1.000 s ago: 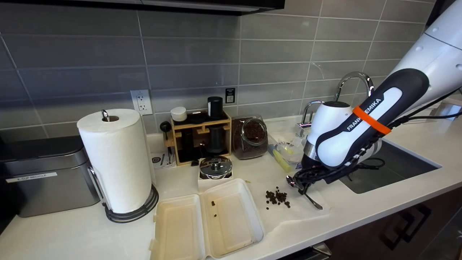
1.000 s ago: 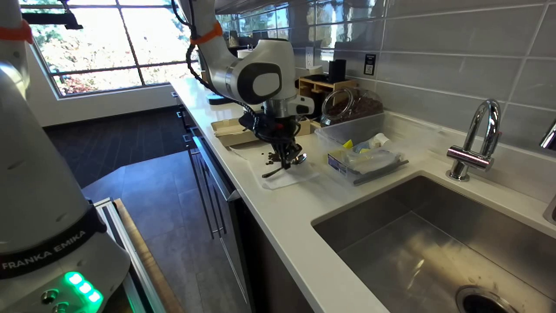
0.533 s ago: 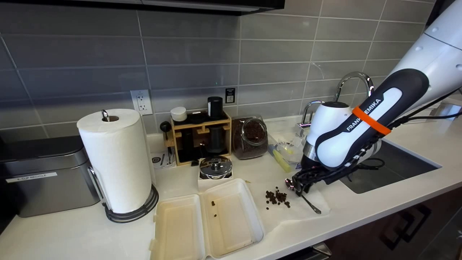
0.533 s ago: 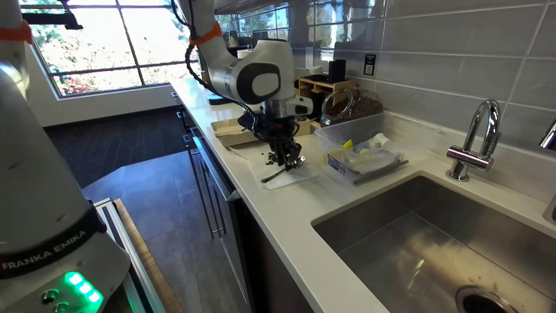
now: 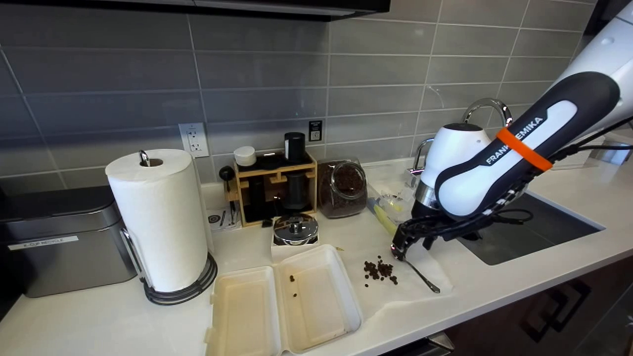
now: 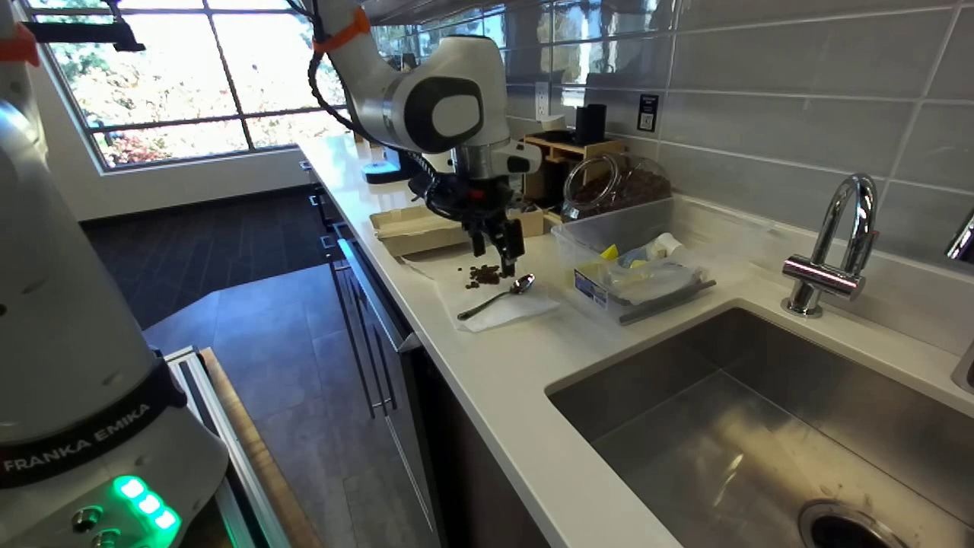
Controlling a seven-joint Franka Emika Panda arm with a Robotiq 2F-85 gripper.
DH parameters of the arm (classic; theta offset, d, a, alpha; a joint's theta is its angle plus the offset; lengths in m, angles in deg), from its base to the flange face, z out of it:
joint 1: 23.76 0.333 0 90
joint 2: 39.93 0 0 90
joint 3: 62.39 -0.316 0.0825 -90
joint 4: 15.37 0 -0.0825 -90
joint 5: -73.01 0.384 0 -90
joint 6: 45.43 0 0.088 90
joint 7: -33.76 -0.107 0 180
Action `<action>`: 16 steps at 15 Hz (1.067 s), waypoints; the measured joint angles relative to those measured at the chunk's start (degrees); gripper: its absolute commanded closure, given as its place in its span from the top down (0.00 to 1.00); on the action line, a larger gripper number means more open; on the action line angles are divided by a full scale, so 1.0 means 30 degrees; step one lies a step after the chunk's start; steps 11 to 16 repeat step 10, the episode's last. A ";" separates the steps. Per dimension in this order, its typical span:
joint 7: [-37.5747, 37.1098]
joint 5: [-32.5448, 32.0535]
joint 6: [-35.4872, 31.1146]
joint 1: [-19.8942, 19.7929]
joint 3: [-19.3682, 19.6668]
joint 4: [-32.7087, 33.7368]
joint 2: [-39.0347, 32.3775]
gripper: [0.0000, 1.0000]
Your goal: Use the silver spoon to remove some of the contents on the napkin and put them in the takeaway pack
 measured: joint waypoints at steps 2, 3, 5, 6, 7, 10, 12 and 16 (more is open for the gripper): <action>-0.1722 -0.0285 0.0570 0.0435 0.0296 -0.0449 0.1333 1.00; -0.2697 -0.0634 0.0895 0.0612 0.0439 -0.0696 0.2040 1.00; -0.4705 -0.1681 0.1816 0.0675 0.0526 -0.1154 0.3479 1.00; -0.5654 -0.2268 0.2304 0.0635 0.0533 -0.1364 0.4167 1.00; -0.6360 -0.2764 0.2744 0.0558 0.0512 -0.1574 0.4803 1.00; -0.7101 -0.3277 0.3124 0.0448 0.0498 -0.2128 0.5959 1.00; -0.7101 -0.3277 0.3124 0.0448 0.0498 -0.2128 0.5959 1.00; -0.7101 -0.3277 0.3124 0.0448 0.0498 -0.2128 0.5959 1.00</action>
